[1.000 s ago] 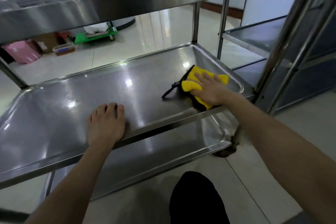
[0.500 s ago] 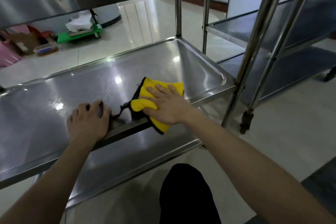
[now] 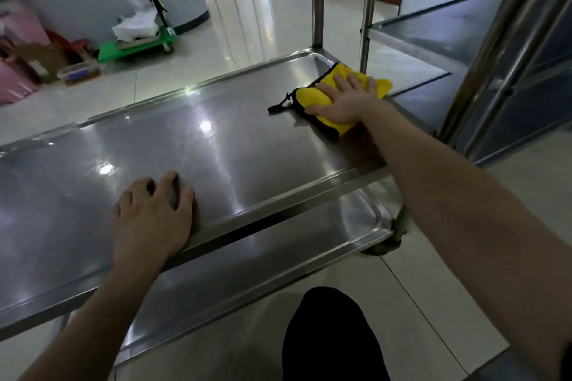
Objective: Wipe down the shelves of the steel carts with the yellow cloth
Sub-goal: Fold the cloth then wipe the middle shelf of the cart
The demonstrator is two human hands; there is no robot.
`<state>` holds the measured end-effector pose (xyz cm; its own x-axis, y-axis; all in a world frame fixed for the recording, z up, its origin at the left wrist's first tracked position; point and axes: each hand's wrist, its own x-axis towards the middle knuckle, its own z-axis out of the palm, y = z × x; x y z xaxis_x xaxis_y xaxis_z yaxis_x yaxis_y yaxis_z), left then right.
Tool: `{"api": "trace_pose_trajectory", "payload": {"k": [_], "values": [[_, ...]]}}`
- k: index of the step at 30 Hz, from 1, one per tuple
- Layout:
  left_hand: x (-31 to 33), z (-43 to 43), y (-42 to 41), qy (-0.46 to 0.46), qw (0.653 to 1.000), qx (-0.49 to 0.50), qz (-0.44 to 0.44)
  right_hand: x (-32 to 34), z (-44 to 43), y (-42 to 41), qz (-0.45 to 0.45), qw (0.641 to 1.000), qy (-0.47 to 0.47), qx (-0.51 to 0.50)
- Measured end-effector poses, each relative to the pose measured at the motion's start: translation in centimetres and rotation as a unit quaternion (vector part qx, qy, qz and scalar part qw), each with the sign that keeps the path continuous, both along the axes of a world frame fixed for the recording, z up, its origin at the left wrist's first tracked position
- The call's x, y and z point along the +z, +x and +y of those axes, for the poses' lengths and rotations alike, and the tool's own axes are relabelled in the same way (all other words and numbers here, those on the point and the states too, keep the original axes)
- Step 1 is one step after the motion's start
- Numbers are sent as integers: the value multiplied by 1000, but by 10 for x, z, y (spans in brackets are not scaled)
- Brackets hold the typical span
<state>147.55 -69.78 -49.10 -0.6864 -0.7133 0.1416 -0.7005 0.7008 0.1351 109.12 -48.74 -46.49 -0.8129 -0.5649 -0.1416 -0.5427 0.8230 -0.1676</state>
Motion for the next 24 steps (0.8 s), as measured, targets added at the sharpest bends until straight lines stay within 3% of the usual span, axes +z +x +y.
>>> {"api": "trace_pose_trajectory", "payload": {"k": [6, 12, 18, 24], "values": [[4, 10, -4, -19, 1000, 6, 4, 10, -100, -24, 10, 999, 19, 25], [9, 8, -6, -14, 1000, 8, 6, 12, -179, 50, 0, 988, 23, 154], [11, 6, -10, -22, 999, 25, 16, -5, -123, 146, 3, 961, 19, 274], [12, 7, -4, 1, 999, 24, 35, -18, -30, 182, 2, 953, -22, 302]]}}
